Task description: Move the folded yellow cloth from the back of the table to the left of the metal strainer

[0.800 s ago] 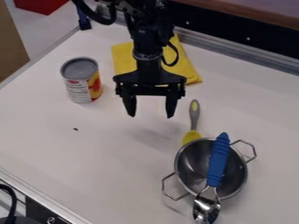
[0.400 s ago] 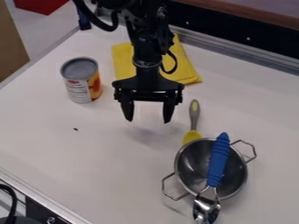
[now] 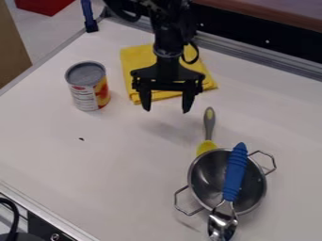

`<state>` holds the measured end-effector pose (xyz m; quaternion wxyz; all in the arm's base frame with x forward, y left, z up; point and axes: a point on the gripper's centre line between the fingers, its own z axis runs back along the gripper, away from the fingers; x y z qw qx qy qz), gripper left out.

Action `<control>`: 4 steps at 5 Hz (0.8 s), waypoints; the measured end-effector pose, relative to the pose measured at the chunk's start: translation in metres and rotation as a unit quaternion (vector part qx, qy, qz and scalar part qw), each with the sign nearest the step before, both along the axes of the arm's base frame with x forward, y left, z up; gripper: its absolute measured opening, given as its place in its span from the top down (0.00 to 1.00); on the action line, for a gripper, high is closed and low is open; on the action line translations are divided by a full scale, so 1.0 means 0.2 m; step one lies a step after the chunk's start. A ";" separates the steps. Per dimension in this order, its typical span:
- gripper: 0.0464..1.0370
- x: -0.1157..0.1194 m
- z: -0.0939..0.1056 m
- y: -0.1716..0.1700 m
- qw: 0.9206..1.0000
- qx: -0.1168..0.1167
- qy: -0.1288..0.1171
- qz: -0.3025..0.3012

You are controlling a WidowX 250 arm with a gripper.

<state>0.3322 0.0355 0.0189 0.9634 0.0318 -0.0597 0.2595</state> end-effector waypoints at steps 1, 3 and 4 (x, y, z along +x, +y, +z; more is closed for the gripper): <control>0.04 0.12 0.00 0.03 0.999 0.009 -0.009 0.044; 0.36 0.39 -0.01 0.12 0.991 0.019 -0.068 0.112; 0.65 0.46 -0.09 0.19 0.989 0.031 -0.059 0.131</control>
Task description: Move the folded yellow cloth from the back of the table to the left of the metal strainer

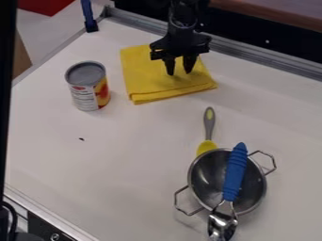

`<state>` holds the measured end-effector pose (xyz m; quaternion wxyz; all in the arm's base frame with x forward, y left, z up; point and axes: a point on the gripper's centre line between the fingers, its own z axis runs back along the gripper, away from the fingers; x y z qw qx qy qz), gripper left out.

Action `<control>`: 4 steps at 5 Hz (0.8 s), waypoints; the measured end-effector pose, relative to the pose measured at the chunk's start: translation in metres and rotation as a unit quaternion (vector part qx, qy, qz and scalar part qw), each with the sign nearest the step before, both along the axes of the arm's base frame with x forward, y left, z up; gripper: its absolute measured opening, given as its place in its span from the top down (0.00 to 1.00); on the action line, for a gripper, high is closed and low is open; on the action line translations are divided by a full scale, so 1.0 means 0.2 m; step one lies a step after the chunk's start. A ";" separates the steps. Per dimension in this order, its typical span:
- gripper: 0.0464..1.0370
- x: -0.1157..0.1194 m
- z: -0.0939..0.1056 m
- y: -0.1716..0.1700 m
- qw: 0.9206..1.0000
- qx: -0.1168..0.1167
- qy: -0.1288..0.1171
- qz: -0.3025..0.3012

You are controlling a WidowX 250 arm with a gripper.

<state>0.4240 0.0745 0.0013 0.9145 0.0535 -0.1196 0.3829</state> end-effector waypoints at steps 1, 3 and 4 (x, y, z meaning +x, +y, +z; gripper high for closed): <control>0.87 0.03 -0.05 0.07 0.999 -0.010 0.018 0.040; 0.99 0.03 -0.09 0.12 0.999 -0.011 0.051 -0.012; 0.99 0.01 -0.10 0.12 0.996 -0.016 0.059 -0.065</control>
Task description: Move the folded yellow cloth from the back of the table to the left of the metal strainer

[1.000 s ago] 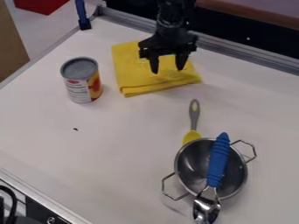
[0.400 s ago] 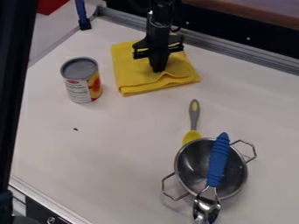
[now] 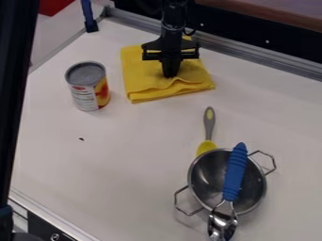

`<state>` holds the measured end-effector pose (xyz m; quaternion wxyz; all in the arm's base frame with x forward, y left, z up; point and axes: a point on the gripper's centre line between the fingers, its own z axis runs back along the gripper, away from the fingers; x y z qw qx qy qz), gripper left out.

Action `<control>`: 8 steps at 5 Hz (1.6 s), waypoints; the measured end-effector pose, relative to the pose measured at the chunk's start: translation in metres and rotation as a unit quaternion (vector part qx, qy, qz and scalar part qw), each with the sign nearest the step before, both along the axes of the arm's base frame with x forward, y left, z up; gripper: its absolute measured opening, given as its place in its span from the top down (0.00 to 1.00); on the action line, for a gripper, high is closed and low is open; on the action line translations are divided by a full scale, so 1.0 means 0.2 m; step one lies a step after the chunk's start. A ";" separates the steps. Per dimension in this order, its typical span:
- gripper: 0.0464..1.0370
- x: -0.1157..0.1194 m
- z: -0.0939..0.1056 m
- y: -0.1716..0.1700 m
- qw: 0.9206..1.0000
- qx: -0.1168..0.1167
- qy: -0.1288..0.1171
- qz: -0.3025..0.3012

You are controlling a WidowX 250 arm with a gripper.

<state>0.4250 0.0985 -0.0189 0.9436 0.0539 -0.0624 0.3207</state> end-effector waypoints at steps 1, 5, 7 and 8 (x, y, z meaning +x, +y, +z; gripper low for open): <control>0.99 -0.06 0.00 0.00 1.000 -0.008 0.011 -0.023; 0.99 -0.39 0.01 -0.10 0.994 -0.033 0.018 -0.101; 0.99 -0.55 0.02 -0.19 0.986 -0.067 0.023 -0.149; 0.99 -0.63 0.03 -0.23 0.984 -0.076 0.021 -0.161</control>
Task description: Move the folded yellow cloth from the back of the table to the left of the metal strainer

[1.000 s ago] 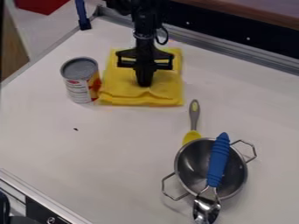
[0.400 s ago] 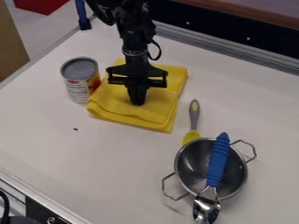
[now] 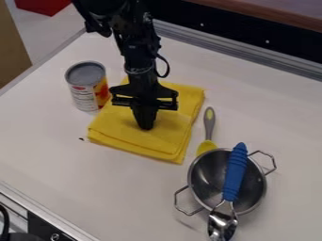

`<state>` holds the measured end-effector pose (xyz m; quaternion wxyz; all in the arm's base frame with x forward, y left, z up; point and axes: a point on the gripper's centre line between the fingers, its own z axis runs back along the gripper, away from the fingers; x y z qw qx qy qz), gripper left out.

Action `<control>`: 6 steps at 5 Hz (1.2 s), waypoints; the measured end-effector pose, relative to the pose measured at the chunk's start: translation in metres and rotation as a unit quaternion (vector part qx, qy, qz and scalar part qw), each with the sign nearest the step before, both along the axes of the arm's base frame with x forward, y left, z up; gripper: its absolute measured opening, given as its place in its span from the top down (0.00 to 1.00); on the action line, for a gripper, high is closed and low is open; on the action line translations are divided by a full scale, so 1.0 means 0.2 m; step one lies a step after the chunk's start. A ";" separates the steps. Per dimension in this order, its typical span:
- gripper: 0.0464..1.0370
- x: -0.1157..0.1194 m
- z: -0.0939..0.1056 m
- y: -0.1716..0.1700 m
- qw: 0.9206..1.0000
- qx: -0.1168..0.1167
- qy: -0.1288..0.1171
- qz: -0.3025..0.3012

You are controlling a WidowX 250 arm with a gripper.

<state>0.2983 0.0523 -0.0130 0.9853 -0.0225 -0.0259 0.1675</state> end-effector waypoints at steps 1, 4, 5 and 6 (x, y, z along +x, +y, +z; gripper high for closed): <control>0.99 -0.08 0.04 0.00 1.000 0.005 -0.015 0.001; 0.99 -0.27 0.08 0.04 0.999 0.007 0.006 -0.048; 0.99 -0.32 0.05 0.04 0.998 0.007 0.017 -0.061; 0.99 -0.33 0.04 0.05 0.997 0.014 0.007 -0.074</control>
